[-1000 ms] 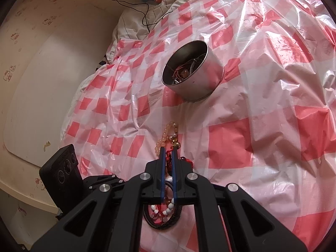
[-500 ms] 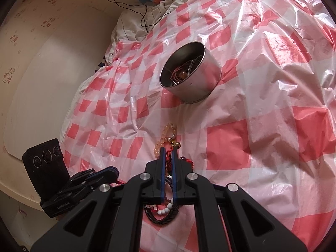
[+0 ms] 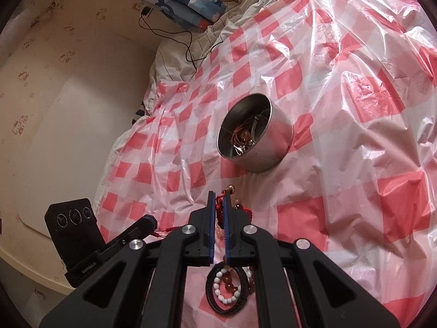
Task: Organize jewelry
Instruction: 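Lower both bracelets into the silver tin and open both tools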
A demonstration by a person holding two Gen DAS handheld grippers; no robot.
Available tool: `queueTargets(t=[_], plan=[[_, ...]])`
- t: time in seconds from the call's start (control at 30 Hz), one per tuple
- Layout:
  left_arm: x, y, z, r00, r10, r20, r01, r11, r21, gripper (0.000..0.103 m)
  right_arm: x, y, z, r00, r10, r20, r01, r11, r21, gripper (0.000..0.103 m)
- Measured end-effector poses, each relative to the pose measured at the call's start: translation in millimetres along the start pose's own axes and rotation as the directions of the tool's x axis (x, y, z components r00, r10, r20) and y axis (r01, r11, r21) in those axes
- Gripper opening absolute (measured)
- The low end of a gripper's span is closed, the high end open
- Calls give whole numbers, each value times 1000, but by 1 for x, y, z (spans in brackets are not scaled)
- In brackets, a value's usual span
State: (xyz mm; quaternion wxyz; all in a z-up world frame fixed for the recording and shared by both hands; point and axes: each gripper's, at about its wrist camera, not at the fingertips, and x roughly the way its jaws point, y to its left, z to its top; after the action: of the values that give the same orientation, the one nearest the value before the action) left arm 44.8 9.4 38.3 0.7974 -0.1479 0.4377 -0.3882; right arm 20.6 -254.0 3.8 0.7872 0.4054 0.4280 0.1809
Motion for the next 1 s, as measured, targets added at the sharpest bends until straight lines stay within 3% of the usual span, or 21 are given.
queueTargets(t=[0.37,0.53,0.73,0.77,0.8,0.83,0.87,1.0], plan=[[19,9,34,996,-14,92,22,996,-92,2,22,14,29,996,49,68,-51,998,33,6],[37,12,53,990,-37,133,52,992,-111,2,40,21,44,996,1,93,-1,1000,-3,6],[71,16,71,987,-41,157,61,990,-124,2,56,30,61,983,-124,137,142,981,-134,7],[79,19,73,989,-21,150,41,990,-135,3,58,30,62,976,-164,141,186,969,-160,10],[89,22,73,991,7,132,13,989,-145,4,61,29,62,963,-225,149,248,954,-166,31],[95,24,72,992,38,122,-20,988,-153,10,61,24,62,951,-269,152,293,943,-159,36],[99,29,70,991,81,108,-61,983,-171,24,62,18,63,951,-273,144,293,945,-147,36],[90,35,65,983,137,120,-109,971,-214,42,48,10,66,955,-241,174,260,961,-96,40]])
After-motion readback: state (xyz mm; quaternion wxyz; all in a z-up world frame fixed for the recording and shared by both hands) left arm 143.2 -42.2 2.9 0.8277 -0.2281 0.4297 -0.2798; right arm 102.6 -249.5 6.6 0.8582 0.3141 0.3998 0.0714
